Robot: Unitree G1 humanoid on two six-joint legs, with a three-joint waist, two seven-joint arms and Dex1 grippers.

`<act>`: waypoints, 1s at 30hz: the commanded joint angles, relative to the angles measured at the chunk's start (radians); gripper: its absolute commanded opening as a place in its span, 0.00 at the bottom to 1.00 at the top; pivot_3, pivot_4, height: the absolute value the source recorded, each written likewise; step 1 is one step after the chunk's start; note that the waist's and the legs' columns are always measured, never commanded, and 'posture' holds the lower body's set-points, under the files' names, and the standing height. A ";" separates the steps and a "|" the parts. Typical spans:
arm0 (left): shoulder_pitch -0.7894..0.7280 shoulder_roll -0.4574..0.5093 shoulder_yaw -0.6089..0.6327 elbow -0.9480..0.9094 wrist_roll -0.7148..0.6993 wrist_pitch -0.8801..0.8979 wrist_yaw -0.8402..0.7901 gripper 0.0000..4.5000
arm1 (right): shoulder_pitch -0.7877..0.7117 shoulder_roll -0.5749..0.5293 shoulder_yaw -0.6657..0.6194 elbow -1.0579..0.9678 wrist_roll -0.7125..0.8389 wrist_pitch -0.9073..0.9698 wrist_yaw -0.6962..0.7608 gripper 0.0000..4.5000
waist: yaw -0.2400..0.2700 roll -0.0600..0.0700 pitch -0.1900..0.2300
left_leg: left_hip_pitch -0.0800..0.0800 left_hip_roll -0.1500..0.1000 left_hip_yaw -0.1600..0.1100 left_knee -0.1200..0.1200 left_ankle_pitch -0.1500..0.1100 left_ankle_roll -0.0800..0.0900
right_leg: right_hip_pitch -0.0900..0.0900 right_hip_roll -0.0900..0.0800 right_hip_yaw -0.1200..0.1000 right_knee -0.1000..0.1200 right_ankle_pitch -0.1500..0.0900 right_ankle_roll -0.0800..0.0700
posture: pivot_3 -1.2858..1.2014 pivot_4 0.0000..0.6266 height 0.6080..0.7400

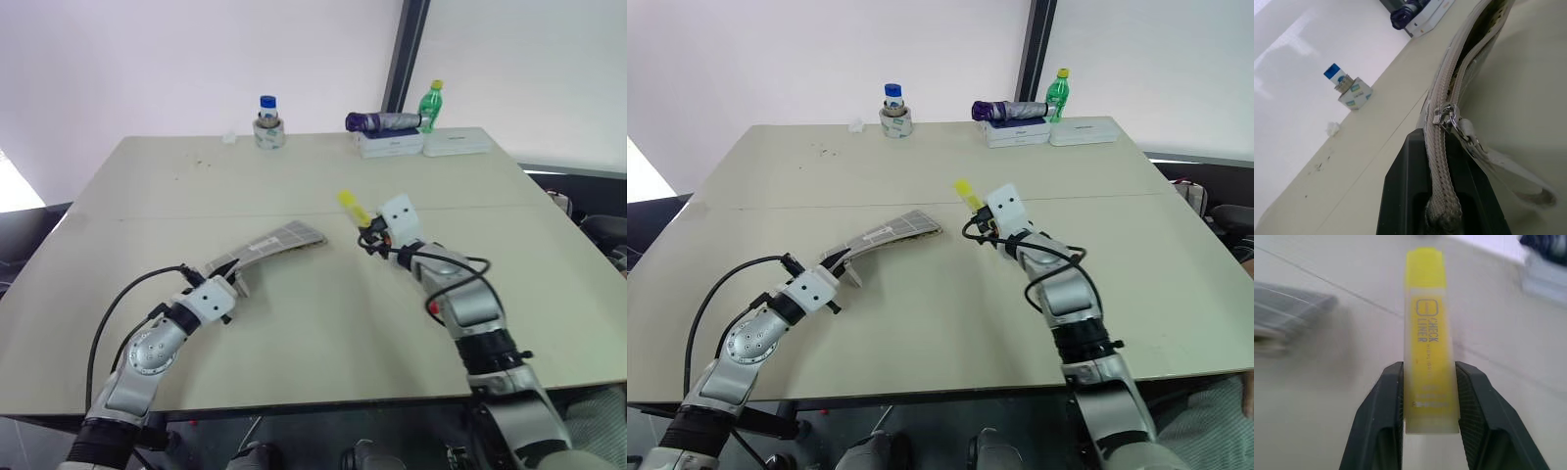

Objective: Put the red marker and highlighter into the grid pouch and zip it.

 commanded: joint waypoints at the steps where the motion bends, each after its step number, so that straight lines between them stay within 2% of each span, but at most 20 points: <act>1: -0.025 0.008 0.013 0.004 -0.006 -0.019 0.004 0.00 | 0.054 -0.085 0.018 -0.158 0.121 -0.036 0.254 0.20 | 0.001 0.000 0.000 | 0.000 0.000 0.000 0.000 -0.001 0.002 | 0.000 0.000 0.000 0.000 0.000 0.000 | 0.52 0.24 0.98; 3: -0.034 0.007 0.011 0.013 -0.008 -0.021 0.003 0.00 | 0.070 -0.096 0.011 -0.186 0.156 -0.007 0.284 0.20 | -0.001 0.000 0.000 | 0.000 0.000 -0.001 0.001 -0.003 0.006 | 0.001 0.000 0.000 0.000 0.000 0.000 | 0.52 0.24 0.98; 11: -0.059 -0.001 0.003 0.017 -0.021 -0.029 -0.015 0.00 | 0.078 -0.072 0.102 -0.113 -0.002 -0.099 0.216 0.20 | 0.002 0.000 0.000 | 0.001 0.000 -0.001 0.002 -0.003 0.006 | 0.001 0.000 0.000 0.000 0.000 0.000 | 0.52 0.24 0.98; 20: -0.064 0.003 0.006 -0.005 -0.027 -0.031 -0.035 0.00 | 0.041 -0.032 0.100 -0.017 -0.055 -0.135 0.165 0.20 | 0.004 0.000 0.000 | 0.001 0.000 0.000 0.002 0.000 0.000 | 0.001 0.000 0.000 0.000 0.000 0.000 | 0.52 0.24 0.98; 24: -0.061 0.029 -0.018 -0.018 0.020 -0.059 -0.052 0.00 | 0.023 -0.013 0.105 -0.022 -0.053 -0.138 0.176 0.20 | 0.004 0.000 0.000 | 0.001 0.000 0.000 0.002 0.000 0.000 | 0.001 0.000 0.000 0.001 0.000 0.000 | 0.52 0.24 0.98; 30: -0.081 0.067 -0.068 -0.016 0.078 -0.109 -0.082 0.00 | -0.003 -0.064 0.238 -0.003 -0.216 -0.244 0.213 0.20 | 0.006 0.000 0.000 | 0.001 0.000 0.000 0.002 0.000 0.000 | 0.001 0.000 0.000 0.001 0.000 0.000 | 0.52 0.24 0.98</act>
